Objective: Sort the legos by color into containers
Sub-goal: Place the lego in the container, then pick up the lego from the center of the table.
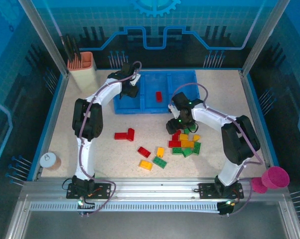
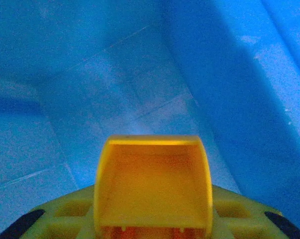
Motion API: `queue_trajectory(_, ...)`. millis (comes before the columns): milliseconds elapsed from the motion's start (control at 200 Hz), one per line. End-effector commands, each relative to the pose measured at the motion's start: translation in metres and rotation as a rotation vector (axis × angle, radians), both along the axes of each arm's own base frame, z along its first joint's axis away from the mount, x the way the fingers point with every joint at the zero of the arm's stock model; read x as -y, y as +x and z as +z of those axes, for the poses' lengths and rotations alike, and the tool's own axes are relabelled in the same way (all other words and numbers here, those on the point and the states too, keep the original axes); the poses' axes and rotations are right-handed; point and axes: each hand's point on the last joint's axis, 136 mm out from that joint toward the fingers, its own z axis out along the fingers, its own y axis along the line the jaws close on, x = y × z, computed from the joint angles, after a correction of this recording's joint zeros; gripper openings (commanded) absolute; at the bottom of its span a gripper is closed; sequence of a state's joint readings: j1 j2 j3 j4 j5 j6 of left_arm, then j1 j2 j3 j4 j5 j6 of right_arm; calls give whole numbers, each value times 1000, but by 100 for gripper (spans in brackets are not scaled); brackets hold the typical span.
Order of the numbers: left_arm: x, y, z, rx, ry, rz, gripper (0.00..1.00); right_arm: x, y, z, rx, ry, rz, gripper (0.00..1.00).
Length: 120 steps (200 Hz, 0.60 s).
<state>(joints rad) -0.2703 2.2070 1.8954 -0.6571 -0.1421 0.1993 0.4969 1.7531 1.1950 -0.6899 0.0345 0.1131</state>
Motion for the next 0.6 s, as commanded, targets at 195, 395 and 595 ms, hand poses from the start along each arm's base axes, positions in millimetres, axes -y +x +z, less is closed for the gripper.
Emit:
queue_trajectory(195, -2, 3, 16, 18, -3, 27, 61, -1, 4, -32, -15, -117, 59, 74)
queue_trajectory(395, 3, 1, 46, 75, -9, 14, 66, 1, 1, -41, -25, -127, 59, 62)
queue_trajectory(595, 9, -13, 98, 154, -16, -12, 66, -1, -4, -43, -50, -113, 55, 35)
